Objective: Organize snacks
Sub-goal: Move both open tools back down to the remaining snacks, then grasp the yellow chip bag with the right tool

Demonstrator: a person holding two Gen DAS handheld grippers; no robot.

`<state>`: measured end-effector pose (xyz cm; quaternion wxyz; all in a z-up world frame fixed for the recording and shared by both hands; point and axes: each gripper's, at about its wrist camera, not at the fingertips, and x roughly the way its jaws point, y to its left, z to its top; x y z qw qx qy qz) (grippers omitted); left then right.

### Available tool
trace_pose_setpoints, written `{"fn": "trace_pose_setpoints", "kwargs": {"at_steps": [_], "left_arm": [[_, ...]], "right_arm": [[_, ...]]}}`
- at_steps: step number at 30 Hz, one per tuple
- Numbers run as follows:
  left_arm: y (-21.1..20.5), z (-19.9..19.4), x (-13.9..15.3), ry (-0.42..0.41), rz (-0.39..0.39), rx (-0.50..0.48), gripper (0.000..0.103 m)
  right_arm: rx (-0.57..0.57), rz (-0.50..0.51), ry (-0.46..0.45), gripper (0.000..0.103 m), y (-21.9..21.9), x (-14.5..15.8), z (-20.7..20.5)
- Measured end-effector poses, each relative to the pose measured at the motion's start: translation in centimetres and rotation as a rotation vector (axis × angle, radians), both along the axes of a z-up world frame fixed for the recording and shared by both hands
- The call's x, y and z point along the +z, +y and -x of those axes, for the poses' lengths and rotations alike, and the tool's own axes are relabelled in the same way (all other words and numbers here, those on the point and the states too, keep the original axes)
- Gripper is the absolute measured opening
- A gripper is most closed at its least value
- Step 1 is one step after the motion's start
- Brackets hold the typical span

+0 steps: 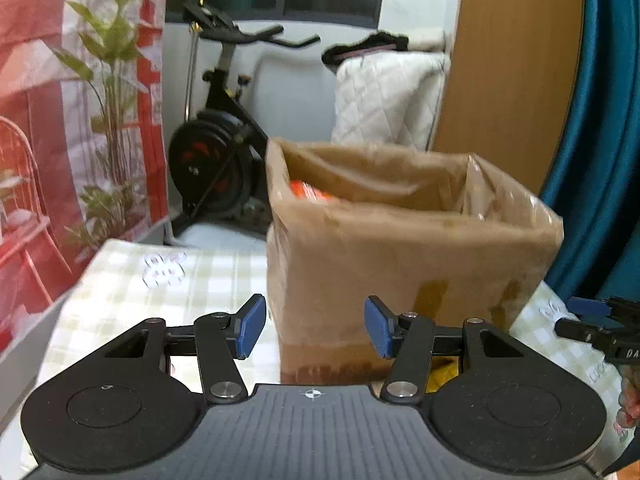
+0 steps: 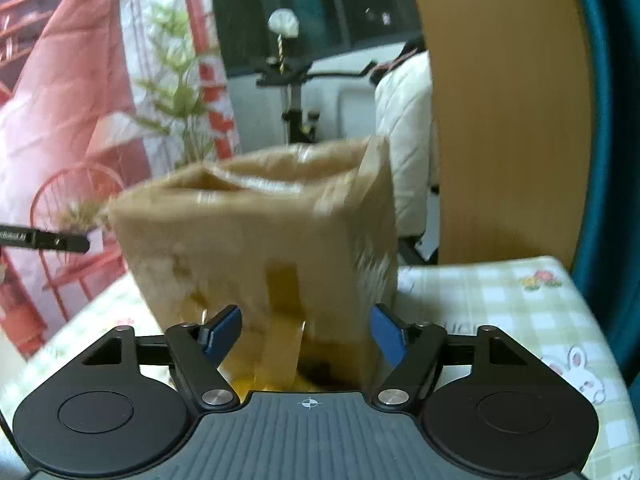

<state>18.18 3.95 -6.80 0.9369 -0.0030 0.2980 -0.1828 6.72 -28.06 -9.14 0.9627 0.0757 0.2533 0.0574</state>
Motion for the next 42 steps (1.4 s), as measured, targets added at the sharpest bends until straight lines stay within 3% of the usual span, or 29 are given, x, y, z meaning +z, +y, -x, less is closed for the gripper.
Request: {"fn": "trace_pose_setpoints", "kwargs": {"at_steps": [6, 14, 21, 23, 26, 28, 42], "left_arm": [[-0.9, 0.1, -2.3, 0.084, 0.013, -0.039, 0.057], [-2.2, 0.1, -5.1, 0.153, 0.018, -0.051, 0.057], [-2.6, -0.7, -7.0, 0.199, 0.032, -0.033, 0.057], [-2.9, -0.8, -7.5, 0.214, 0.037, -0.037, 0.057], [-3.3, -0.7, -8.2, 0.232, 0.038, -0.048, 0.057], [-3.7, -0.6, -8.6, 0.248, 0.042, -0.058, 0.057], [-7.1, 0.7, -10.8, 0.298, 0.064, -0.135, 0.051]], "right_arm": [[0.107, 0.082, 0.109, 0.092, 2.9, -2.4, -1.1], [0.245, 0.297, 0.254, 0.093, 7.7, -5.9, -3.3], [0.27, 0.291, 0.3, 0.098, 8.1, -7.1, -5.7], [0.28, 0.296, 0.307, 0.097, 8.2, -7.4, -5.9], [0.28, 0.278, 0.306, 0.087, 7.7, -7.5, -5.7], [0.263, 0.262, 0.306, 0.067, 7.2, -7.3, -5.2], [0.077, 0.051, 0.297, 0.065, 2.1, -6.2, -2.2]]}}
